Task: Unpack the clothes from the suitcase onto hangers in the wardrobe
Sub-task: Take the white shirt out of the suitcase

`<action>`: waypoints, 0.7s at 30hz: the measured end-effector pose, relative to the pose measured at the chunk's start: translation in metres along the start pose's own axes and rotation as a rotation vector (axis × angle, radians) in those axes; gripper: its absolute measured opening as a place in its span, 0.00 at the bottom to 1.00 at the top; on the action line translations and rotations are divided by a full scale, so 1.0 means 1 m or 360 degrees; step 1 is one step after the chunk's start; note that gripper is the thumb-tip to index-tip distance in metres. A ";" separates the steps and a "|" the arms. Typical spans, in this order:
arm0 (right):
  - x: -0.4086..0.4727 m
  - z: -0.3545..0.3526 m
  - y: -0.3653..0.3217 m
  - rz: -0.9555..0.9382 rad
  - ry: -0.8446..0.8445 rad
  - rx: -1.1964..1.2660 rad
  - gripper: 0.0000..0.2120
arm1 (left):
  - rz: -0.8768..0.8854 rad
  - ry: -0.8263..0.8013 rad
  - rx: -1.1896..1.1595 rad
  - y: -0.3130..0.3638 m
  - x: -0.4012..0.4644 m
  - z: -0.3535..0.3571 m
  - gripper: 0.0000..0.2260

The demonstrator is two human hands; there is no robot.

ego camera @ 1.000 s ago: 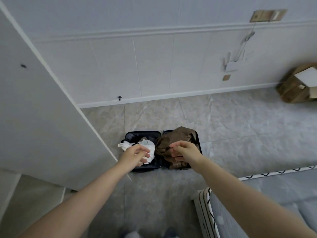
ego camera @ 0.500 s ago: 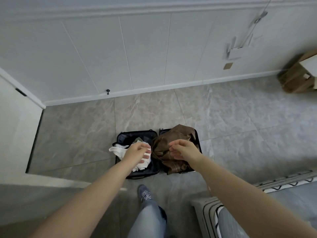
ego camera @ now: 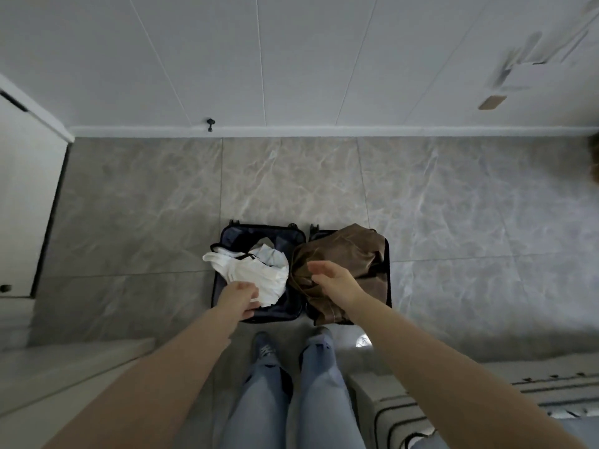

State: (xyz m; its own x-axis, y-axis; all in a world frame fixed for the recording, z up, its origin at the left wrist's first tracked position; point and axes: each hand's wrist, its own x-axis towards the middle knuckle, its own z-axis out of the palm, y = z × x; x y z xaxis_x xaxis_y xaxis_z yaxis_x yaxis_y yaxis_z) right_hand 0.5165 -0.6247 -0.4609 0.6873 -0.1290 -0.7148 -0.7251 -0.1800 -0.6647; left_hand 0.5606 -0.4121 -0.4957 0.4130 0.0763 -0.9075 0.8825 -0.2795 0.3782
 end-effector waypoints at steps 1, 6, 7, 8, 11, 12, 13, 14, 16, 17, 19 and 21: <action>0.016 0.003 0.002 0.0019 -0.0037 -0.0046 0.17 | -0.0027 0.0021 -0.0054 -0.002 0.011 -0.001 0.05; 0.080 0.019 0.026 0.0117 -0.0213 -0.0322 0.19 | -0.0079 0.0094 -0.0266 -0.022 0.059 0.001 0.05; 0.091 0.023 0.032 0.0152 -0.0242 -0.0364 0.19 | -0.0113 0.0086 -0.0318 -0.027 0.070 0.001 0.07; 0.109 0.030 0.041 0.0172 -0.0284 -0.0431 0.20 | -0.0161 0.0092 -0.0378 -0.034 0.086 0.000 0.09; 0.146 0.047 0.063 0.0090 -0.0412 -0.0729 0.20 | -0.0272 0.0115 -0.0502 -0.052 0.121 -0.002 0.15; 0.159 0.052 0.068 0.0028 -0.0480 -0.0869 0.20 | -0.0288 0.0130 -0.0543 -0.058 0.133 -0.002 0.16; 0.173 0.058 0.075 -0.0029 -0.0561 -0.1012 0.21 | -0.0308 0.0150 -0.0572 -0.064 0.146 -0.002 0.17; 0.191 0.066 0.082 -0.0080 -0.0649 -0.1139 0.21 | -0.0331 0.0169 -0.0586 -0.071 0.162 -0.003 0.17; 0.226 0.080 0.093 -0.0115 -0.0781 -0.1304 0.22 | -0.0350 0.0179 -0.0557 -0.084 0.193 -0.005 0.17; 0.244 0.089 0.099 -0.0093 -0.0820 -0.1339 0.23 | -0.0342 0.0184 -0.0504 -0.091 0.210 -0.007 0.16; 0.275 0.103 0.109 0.0004 -0.0828 -0.1361 0.23 | -0.0275 0.0221 -0.0339 -0.101 0.241 -0.009 0.13; 0.305 0.120 0.125 0.0180 -0.0786 -0.1313 0.22 | -0.0239 0.0259 -0.0218 -0.114 0.274 -0.009 0.14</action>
State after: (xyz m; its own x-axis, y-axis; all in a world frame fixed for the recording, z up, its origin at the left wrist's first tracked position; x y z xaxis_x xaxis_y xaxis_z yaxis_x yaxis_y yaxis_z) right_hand 0.6304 -0.5694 -0.7884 0.3833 0.2027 -0.9011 -0.3981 -0.8441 -0.3592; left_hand 0.5756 -0.3506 -0.7859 0.2959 0.2632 -0.9183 0.9544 -0.1221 0.2725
